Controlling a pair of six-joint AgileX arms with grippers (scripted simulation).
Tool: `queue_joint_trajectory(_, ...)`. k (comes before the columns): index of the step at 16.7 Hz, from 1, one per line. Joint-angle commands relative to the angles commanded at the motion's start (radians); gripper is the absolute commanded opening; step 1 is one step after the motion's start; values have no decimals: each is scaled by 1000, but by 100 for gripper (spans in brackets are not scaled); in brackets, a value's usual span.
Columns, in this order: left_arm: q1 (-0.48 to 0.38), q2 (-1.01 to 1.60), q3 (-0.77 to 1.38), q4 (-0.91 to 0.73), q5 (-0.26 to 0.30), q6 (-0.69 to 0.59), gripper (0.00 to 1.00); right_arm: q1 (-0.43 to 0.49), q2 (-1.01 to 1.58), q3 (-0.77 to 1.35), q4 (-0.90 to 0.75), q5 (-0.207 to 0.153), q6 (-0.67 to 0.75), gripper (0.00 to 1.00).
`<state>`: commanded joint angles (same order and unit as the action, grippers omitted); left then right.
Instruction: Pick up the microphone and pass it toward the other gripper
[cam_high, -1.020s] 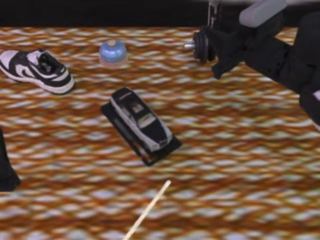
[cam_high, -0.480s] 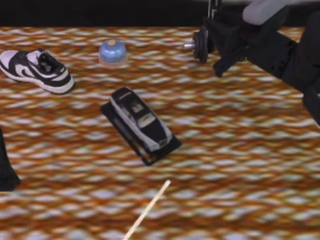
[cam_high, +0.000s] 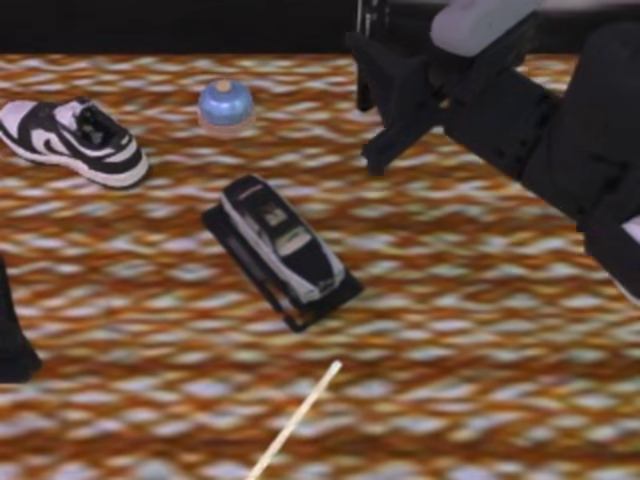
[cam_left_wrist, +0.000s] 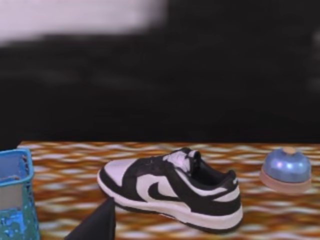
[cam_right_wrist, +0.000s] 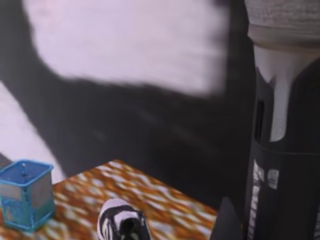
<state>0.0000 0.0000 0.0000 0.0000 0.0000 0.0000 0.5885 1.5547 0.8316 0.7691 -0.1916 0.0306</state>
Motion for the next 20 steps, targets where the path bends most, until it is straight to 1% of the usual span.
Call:
queue_joint_trajectory(1, 0, 0, 0, 0, 0, 0, 100, 21, -20, -4, -12, 20, 1, 0)
queue_joint_trajectory(2, 0, 0, 0, 0, 0, 0, 100, 34, -32, -6, -19, 32, 1, 0)
queue_joint_trajectory(3, 0, 0, 0, 0, 0, 0, 100, 37, -35, -6, -21, 35, 1, 0)
queue_joint_trajectory(6, 0, 0, 0, 0, 0, 0, 100, 33, -32, -1, -18, 32, 3, 0)
queue_joint_trajectory(14, -1, 2, 2, 1, 1, 0, 100, 37, -35, -6, -21, 35, 1, 0)
queue_joint_trajectory(17, -35, 68, 58, 27, 39, 11, 100, 37, -35, -6, -21, 35, 1, 0)
queue_joint_trajectory(20, -104, 230, 176, 82, 115, 27, 100, 37, -35, -6, -21, 35, 1, 0)
